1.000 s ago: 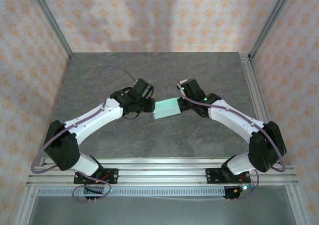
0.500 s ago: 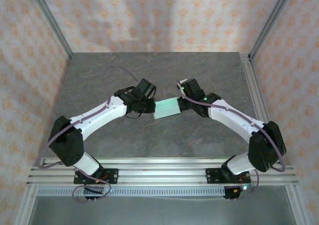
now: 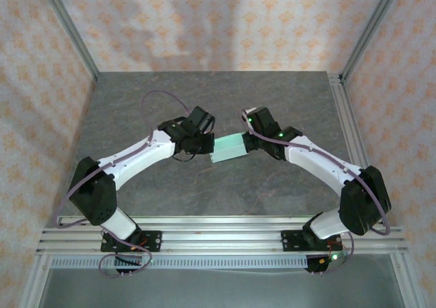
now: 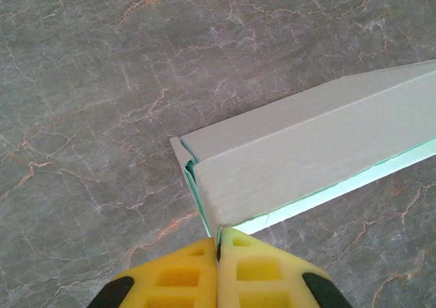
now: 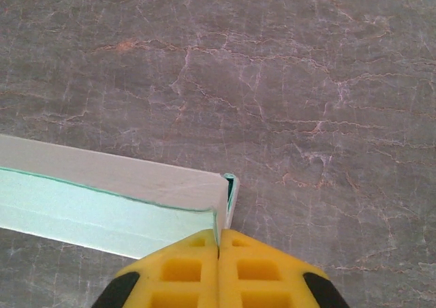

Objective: Fold the paper box

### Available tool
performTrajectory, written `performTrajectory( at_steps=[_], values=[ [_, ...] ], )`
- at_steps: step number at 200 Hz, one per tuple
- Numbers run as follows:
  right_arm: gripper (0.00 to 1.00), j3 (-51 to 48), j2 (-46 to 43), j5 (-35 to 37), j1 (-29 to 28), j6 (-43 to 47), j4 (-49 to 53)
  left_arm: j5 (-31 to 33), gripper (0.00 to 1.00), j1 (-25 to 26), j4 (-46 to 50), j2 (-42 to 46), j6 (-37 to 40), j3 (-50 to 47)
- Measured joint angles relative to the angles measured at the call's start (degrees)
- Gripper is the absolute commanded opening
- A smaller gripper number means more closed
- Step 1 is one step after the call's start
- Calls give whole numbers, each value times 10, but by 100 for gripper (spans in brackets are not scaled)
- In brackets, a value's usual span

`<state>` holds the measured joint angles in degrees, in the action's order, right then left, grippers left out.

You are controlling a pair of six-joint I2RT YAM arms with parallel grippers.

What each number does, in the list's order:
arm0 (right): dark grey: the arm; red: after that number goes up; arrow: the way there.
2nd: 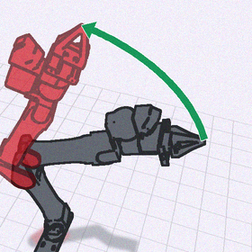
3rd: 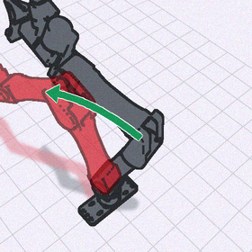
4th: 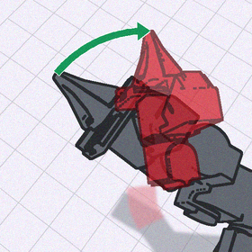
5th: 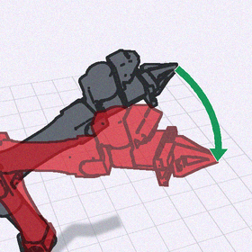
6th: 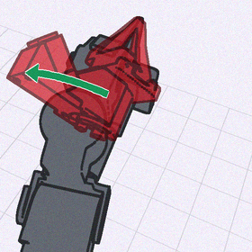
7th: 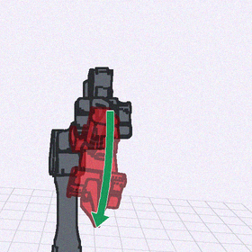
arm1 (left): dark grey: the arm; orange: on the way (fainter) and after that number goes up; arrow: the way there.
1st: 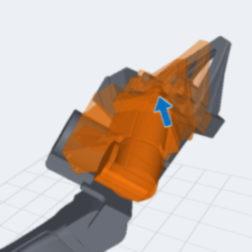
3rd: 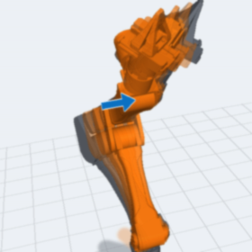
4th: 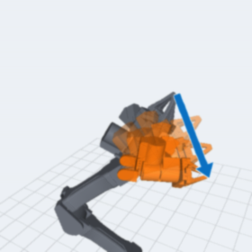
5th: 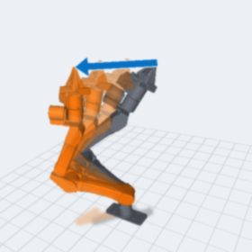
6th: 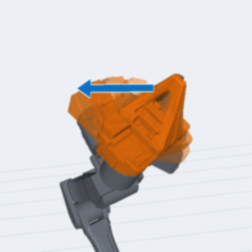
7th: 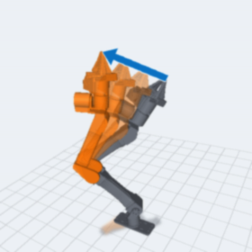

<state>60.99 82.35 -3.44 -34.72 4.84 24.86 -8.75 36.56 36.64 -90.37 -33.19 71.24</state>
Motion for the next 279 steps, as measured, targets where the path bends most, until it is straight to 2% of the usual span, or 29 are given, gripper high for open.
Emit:
performTrajectory(
  at_steps=[111, 279],
  values=[
    [0, 0, 1, -2, 0, -25, 9, 2, 0, 0, 0, -13, -4, 10],
    [0, 0, 1, -8, 2, -36, 9, 2, 0, -1, 19, -21, -4, 27]
  ],
)
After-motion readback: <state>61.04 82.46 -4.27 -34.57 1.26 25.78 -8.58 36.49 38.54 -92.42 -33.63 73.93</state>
